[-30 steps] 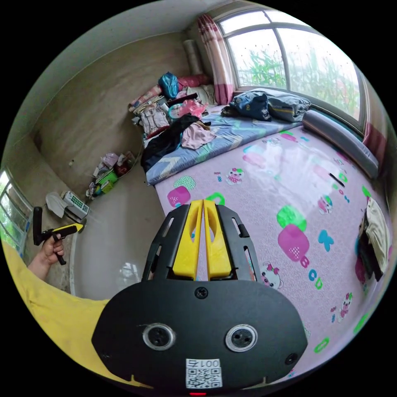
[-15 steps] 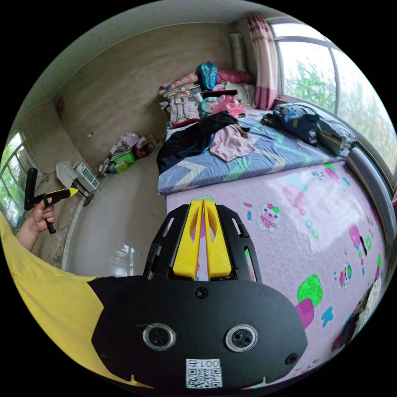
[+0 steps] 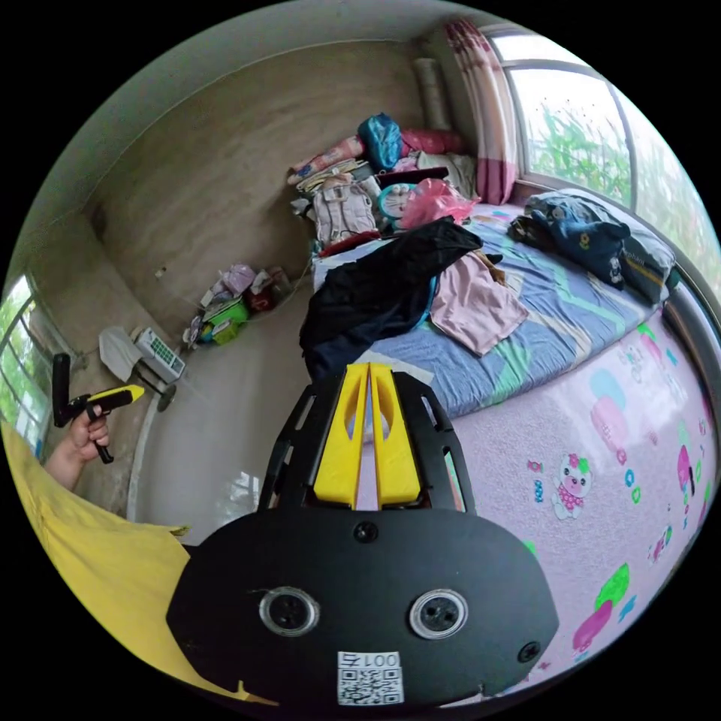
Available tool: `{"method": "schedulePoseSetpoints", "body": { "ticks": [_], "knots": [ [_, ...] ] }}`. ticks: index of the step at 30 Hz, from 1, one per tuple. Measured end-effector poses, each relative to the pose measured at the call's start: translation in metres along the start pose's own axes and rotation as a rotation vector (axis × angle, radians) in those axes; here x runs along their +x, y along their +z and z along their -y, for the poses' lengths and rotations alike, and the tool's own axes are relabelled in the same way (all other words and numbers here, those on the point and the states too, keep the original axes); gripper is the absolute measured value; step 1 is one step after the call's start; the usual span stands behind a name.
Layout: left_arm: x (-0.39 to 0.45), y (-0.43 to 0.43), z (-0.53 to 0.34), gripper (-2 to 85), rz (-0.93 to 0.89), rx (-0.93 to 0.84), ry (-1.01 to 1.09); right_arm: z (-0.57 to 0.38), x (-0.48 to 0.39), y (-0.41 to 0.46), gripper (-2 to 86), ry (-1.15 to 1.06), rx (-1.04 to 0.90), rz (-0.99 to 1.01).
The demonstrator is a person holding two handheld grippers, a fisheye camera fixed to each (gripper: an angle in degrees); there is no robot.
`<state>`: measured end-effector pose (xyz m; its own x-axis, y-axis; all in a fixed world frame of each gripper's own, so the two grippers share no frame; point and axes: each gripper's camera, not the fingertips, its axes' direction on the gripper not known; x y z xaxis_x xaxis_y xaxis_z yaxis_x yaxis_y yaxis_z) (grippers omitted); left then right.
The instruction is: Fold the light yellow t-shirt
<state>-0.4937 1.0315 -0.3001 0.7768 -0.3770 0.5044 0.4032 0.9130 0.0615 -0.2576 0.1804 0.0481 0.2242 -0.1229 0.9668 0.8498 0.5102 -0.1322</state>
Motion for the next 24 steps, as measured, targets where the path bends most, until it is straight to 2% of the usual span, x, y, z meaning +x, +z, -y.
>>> {"method": "schedulePoseSetpoints", "body": {
  "ticks": [4, 11, 20, 24],
  "knots": [
    [-0.047, 0.076, 0.048, -1.5, -0.014, -0.036, 0.150, 0.044, -0.025, 0.010, 0.4, 0.054, 0.038, -0.044],
    [-0.075, 0.214, 0.131, -1.5, -0.115, -0.006, 0.269, 0.102, -0.036, 0.013, 0.4, 0.056, 0.011, -0.159],
    [-0.075, 0.369, 0.231, -1.5, -0.143, 0.022, 0.389, 0.211, -0.001, 0.036, 0.2, 0.152, 0.148, -0.091],
    [-0.090, 0.449, 0.279, -0.7, -0.209, 0.009, 0.341, 0.259, -0.001, 0.049, 0.2, 0.119, 0.123, -0.073]
  ]
}}
